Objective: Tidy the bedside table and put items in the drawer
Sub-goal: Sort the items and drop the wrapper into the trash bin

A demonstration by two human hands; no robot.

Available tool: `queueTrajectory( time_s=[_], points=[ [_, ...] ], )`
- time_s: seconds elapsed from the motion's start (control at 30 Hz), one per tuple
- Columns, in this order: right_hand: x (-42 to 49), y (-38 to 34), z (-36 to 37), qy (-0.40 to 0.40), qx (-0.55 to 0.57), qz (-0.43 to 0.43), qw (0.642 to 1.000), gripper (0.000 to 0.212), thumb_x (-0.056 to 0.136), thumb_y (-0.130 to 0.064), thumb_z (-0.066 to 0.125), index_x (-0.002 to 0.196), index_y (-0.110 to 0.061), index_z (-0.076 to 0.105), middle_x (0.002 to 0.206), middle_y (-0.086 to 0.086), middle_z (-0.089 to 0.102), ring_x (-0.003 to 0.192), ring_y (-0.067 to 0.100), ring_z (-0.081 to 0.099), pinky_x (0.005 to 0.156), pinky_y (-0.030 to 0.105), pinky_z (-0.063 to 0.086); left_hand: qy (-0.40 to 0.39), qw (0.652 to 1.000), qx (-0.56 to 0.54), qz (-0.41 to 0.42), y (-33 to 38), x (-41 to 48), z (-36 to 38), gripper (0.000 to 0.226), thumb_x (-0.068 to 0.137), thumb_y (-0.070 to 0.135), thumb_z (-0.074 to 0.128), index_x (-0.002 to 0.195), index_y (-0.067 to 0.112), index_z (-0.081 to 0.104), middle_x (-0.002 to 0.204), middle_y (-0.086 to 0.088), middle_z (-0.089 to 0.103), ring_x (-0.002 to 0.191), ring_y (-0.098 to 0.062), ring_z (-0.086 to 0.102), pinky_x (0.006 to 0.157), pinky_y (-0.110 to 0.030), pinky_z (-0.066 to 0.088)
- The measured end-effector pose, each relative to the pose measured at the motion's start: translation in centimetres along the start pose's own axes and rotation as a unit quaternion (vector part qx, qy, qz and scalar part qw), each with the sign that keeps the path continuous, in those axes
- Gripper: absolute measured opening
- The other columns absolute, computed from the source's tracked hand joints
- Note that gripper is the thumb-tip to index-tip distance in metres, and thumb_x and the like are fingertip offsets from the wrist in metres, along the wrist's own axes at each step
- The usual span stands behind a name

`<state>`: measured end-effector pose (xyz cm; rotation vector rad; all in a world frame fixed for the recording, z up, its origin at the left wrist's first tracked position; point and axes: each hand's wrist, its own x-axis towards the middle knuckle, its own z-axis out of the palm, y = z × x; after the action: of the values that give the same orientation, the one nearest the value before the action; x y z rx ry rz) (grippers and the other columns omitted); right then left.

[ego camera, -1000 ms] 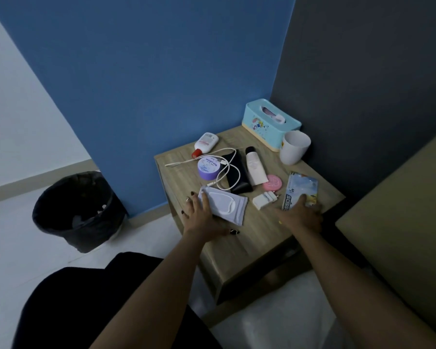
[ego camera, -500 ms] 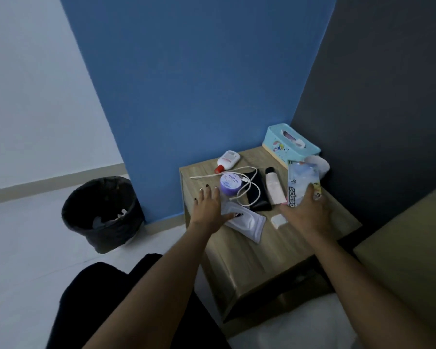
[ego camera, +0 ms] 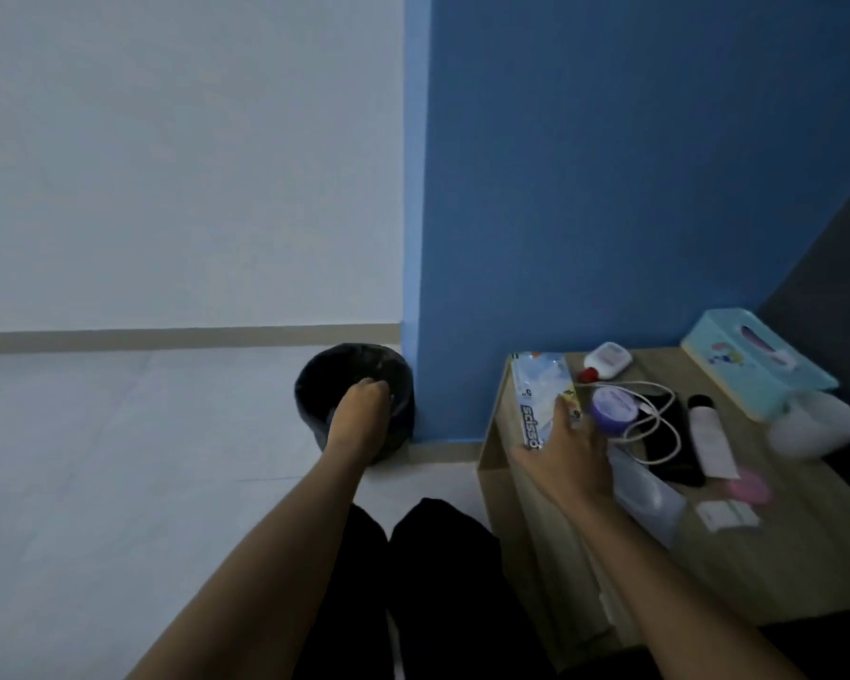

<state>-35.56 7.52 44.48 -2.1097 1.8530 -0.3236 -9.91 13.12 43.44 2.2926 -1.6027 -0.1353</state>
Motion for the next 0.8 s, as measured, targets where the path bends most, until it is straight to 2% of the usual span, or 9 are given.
queueTrajectory(
  time_s=[0.1,0.27,0.37,0.47,0.53,0.63,0.7,0.8],
  points=[
    [-0.7,-3.7,2.3,-0.056,-0.006,-0.037,0.998,0.096,0.065,-0.054,0.063,0.144,-0.024,0.016,0.135,0.019,0.041,0.117,0.039,0.047,0.092,0.043,0.045,-0.001,0.999,0.003,-0.046,-4.1,-0.1,-0.7,0.012,0.087,0.003,0.049,0.084,0.001,0.061,0.093,-0.016,0.062,0.079,-0.036,0.061,0.062,-0.035,0.040],
    [-0.3,-8.7,6.6,-0.144,-0.023,-0.093,0.985,0.093,0.062,-0.056,0.056,0.143,-0.029,0.018,0.131,0.013,0.042,0.111,0.037,0.048,0.084,0.039,0.045,0.018,0.993,-0.037,-0.109,-9.8,0.8,-0.4,0.012,0.088,0.005,0.048,0.088,0.003,0.060,0.096,-0.016,0.058,0.087,-0.037,0.059,0.069,-0.043,0.051],
    [2.0,-12.3,9.5,-0.189,-0.037,-0.131,0.972,0.088,0.071,-0.052,0.057,0.145,-0.026,0.017,0.135,0.010,0.037,0.115,0.033,0.045,0.080,0.034,0.038,0.023,0.987,-0.049,-0.149,-13.4,3.0,0.3,0.017,0.092,0.012,0.047,0.100,0.005,0.060,0.107,-0.014,0.057,0.099,-0.035,0.057,0.076,-0.045,0.052],
    [5.3,-15.8,12.8,-0.215,-0.021,-0.152,0.965,0.090,0.072,-0.057,0.052,0.148,-0.026,0.014,0.135,0.008,0.036,0.116,0.029,0.043,0.083,0.037,0.042,0.023,0.980,-0.060,-0.187,-16.6,6.0,1.3,0.027,0.096,0.019,0.045,0.115,0.004,0.057,0.121,-0.014,0.055,0.110,-0.033,0.054,0.084,-0.044,0.050],
    [8.5,-18.0,15.7,-0.228,-0.023,-0.156,0.961,0.090,0.071,-0.058,0.051,0.148,-0.026,0.015,0.135,0.008,0.037,0.116,0.030,0.043,0.083,0.039,0.043,0.024,0.975,-0.076,-0.209,-18.9,8.7,3.1,0.033,0.097,0.023,0.044,0.123,0.004,0.052,0.132,-0.014,0.051,0.119,-0.032,0.050,0.091,-0.043,0.047],
    [13.3,-20.7,20.1,-0.243,-0.023,-0.159,0.957,0.088,0.072,-0.057,0.053,0.146,-0.025,0.018,0.136,0.010,0.036,0.117,0.034,0.041,0.089,0.042,0.043,0.013,0.963,-0.115,-0.243,-21.9,12.0,6.6,0.047,0.098,0.031,0.043,0.138,0.006,0.039,0.149,-0.014,0.034,0.136,-0.030,0.036,0.104,-0.043,0.038],
    [16.3,-22.0,23.7,-0.259,-0.024,-0.165,0.951,0.089,0.072,-0.057,0.055,0.146,-0.024,0.017,0.138,0.013,0.036,0.119,0.037,0.039,0.095,0.046,0.043,-0.003,0.954,-0.132,-0.269,-23.7,14.1,9.5,0.053,0.098,0.033,0.042,0.143,0.006,0.031,0.155,-0.015,0.024,0.141,-0.031,0.028,0.109,-0.043,0.033],
    [19.7,-23.1,28.5,-0.279,-0.030,-0.175,0.944,0.087,0.073,-0.058,0.058,0.144,-0.023,0.022,0.134,0.015,0.040,0.118,0.039,0.041,0.092,0.045,0.041,-0.019,0.946,-0.146,-0.289,-25.7,16.4,13.6,0.057,0.099,0.030,0.041,0.147,0.005,0.021,0.155,-0.017,0.022,0.142,-0.032,0.026,0.112,-0.043,0.029]
  ],
)
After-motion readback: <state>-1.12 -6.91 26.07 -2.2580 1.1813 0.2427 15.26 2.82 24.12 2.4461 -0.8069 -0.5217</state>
